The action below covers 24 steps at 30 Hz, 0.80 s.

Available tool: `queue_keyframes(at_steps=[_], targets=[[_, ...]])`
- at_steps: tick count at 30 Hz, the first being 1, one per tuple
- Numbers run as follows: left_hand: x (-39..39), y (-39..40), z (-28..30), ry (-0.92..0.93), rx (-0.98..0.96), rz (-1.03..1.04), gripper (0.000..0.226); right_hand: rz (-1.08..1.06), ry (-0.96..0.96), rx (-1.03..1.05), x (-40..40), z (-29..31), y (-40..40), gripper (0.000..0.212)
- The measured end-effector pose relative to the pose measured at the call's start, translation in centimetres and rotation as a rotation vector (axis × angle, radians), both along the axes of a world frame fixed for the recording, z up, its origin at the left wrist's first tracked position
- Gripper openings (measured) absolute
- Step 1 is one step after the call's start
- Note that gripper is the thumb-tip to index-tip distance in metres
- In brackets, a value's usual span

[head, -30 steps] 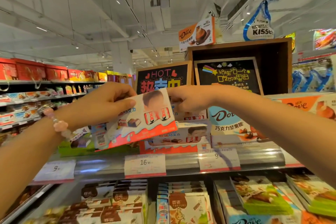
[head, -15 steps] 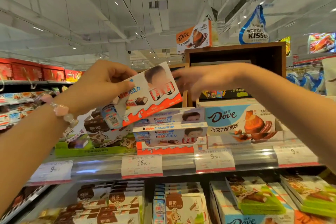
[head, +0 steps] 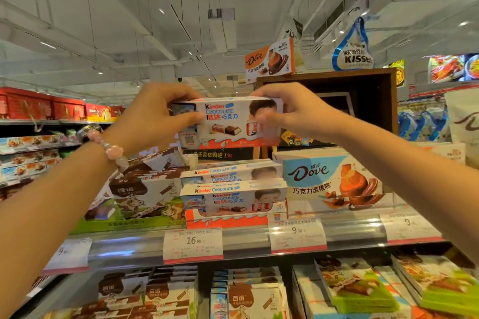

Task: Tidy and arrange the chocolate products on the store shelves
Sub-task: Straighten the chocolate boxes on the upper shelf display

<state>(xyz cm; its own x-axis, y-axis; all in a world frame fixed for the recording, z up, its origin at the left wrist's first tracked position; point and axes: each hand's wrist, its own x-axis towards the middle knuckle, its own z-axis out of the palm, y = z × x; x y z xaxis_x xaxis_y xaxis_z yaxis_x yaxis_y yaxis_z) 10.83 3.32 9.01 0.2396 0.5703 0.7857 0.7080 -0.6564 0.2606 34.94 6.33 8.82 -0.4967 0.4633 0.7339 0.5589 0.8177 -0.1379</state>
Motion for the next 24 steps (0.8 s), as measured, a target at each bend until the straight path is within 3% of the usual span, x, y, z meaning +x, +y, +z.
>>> queue_keyframes(at_steps=[12,15,19,24], targets=[[-0.3,3.2,-4.3,0.072,-0.209,-0.047,0.009,0.086,-0.109,-0.291,0.4,-3.7,1.9,0.021],[-0.4,3.3,-5.0,0.043,-0.262,-0.110,0.012,0.098,-0.067,-0.384,0.5,-4.2,2.3,0.020],[-0.8,3.6,-5.2,-0.012,-0.300,-0.160,0.023,0.101,0.006,-0.380,1.0,-4.9,2.6,0.009],[-1.3,4.1,-5.1,-0.014,-0.340,-0.167,0.021,0.095,0.091,-0.371,1.2,-5.4,2.4,0.013]])
